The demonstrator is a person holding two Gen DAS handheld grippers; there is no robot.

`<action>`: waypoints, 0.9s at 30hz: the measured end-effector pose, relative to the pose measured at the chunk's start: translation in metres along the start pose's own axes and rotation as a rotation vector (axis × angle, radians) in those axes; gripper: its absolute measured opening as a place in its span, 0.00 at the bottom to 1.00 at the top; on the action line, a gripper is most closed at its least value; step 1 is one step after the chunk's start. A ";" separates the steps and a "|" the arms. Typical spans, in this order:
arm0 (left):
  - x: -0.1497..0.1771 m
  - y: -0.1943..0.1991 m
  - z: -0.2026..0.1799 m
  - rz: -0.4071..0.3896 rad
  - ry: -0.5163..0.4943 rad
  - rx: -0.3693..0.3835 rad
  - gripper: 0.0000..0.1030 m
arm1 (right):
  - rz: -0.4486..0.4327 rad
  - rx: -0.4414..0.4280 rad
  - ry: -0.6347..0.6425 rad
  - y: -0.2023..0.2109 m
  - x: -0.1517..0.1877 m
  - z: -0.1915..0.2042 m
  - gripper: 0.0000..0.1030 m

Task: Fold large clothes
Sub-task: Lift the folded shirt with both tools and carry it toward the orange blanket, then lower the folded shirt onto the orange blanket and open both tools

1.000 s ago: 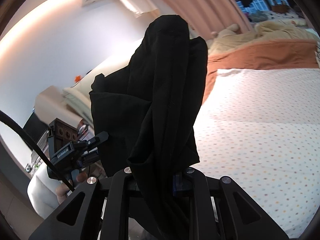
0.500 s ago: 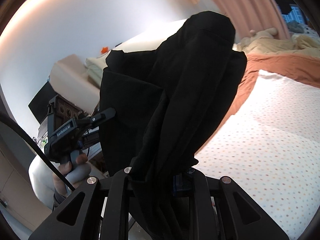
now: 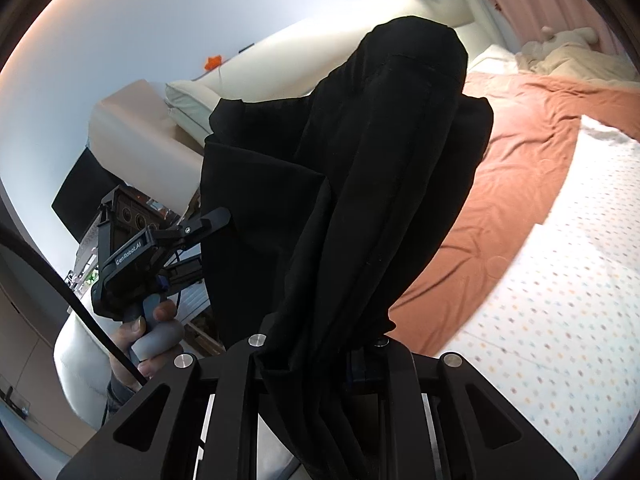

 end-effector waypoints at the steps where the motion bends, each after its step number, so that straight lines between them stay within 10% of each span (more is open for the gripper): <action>1: -0.005 -0.001 0.008 -0.003 0.010 -0.005 0.53 | 0.005 -0.005 -0.004 -0.011 -0.006 -0.004 0.14; 27: -0.078 -0.160 0.167 0.092 0.061 -0.247 0.53 | 0.069 -0.135 -0.181 -0.218 -0.032 -0.177 0.14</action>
Point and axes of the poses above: each gripper's, at about its wrist camera, not at the fingertips, and y roughly against the way its jaws point, z to its left, x to its underside, the point moved 4 cm from there along -y, roughly the way its jaws point, and after that the axes turned 2 degrees about -z, right-handed, at the moved point
